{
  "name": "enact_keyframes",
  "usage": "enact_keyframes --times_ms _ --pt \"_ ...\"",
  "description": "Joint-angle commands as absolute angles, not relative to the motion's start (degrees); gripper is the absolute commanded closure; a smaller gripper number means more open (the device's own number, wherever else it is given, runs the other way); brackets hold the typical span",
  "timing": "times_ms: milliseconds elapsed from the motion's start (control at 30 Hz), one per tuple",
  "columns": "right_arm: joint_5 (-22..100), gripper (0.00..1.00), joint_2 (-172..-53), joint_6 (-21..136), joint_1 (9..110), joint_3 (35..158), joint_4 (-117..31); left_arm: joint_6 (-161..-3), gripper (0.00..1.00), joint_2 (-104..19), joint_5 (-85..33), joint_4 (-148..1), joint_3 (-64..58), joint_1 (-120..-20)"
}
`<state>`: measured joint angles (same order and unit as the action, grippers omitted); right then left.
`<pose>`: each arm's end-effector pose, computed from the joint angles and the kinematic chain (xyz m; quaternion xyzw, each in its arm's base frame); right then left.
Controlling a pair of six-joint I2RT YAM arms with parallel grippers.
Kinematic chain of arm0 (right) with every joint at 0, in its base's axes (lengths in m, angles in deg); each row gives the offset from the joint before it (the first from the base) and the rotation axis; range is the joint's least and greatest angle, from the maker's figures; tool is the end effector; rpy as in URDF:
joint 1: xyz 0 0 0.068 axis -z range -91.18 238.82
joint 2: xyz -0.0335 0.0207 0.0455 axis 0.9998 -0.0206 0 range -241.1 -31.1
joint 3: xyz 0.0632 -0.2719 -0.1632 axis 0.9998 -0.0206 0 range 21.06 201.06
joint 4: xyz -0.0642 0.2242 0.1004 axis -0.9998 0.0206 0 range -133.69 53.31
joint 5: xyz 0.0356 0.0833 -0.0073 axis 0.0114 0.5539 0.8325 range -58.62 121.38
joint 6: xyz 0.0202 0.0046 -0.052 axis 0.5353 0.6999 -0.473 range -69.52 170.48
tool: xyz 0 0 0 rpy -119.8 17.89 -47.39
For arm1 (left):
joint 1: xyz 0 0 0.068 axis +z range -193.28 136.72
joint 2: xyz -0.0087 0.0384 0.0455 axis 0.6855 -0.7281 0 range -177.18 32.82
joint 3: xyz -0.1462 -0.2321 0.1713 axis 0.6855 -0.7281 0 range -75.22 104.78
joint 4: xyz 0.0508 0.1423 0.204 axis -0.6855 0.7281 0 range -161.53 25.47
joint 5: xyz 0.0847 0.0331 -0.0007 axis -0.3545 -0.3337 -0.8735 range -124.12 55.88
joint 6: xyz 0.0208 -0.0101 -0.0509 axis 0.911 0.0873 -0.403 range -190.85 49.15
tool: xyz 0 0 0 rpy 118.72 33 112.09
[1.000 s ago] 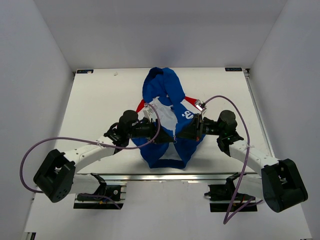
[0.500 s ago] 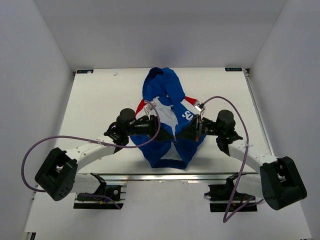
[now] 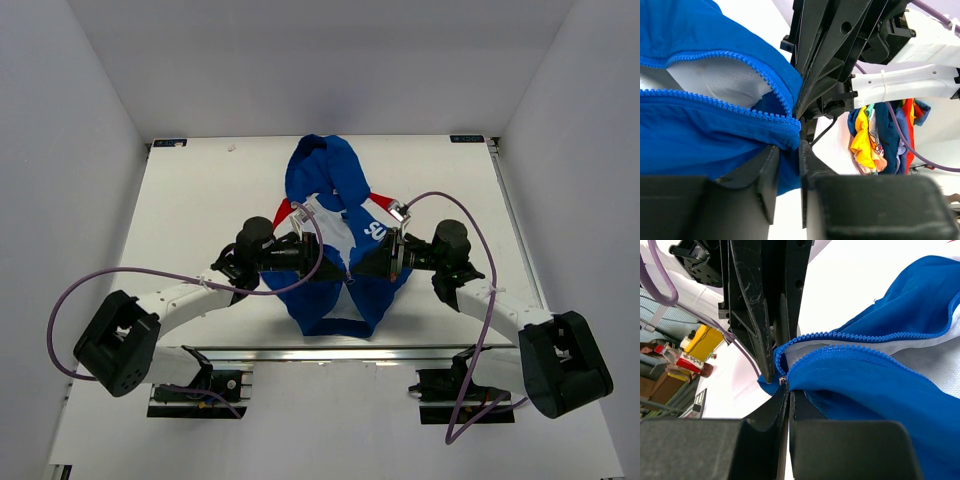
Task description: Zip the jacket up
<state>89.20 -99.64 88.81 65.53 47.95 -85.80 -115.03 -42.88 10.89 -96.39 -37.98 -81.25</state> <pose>0.1853 0.1154 0.2957 -0.2596 0.6561 0.6107 0.3594 0.1907 -0.1835 0.2955 0.1970 0.7378 -0.6022 0.2330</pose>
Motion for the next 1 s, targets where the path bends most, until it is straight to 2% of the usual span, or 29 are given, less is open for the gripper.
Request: enact_keyframes --times_ms 0,67,133,167,267,567,733,967 --pt "89.6 1.00 -99.7 89.7 65.3 49.7 -89.6 -114.4 0.67 -43.0 10.6 -96.0 -36.4 -81.2" --pt "89.6 1.00 -99.7 89.7 65.3 49.6 -89.6 -114.3 0.63 -43.2 10.4 -95.4 -36.2 -81.2" --pt "89.4 1.00 -99.8 89.8 65.2 49.7 -89.6 -114.1 0.68 -43.1 10.4 -95.3 -36.1 -81.2" --pt "89.3 1.00 -99.7 89.8 65.1 49.8 -89.7 -114.1 0.81 -43.0 10.4 -95.3 -36.2 -81.2" --pt "89.0 1.00 -100.0 90.1 64.7 50.3 -89.8 -113.8 1.00 -43.0 9.0 -94.1 -35.9 -81.2" --pt "86.1 1.00 -103.5 96.3 64.6 52.7 -95.8 -110.4 1.00 -40.2 8.6 -90.1 -36.8 -81.8" --pt "84.1 1.00 -105.7 97.3 64.7 56.2 -95.5 -105.6 1.00 -39.1 7.8 -80.4 -35.5 -82.7" --pt "84.5 1.00 -105.8 95.6 64.7 56.9 -90.9 -104.9 1.00 -37.5 6.1 -76.7 -35.1 -82.7"
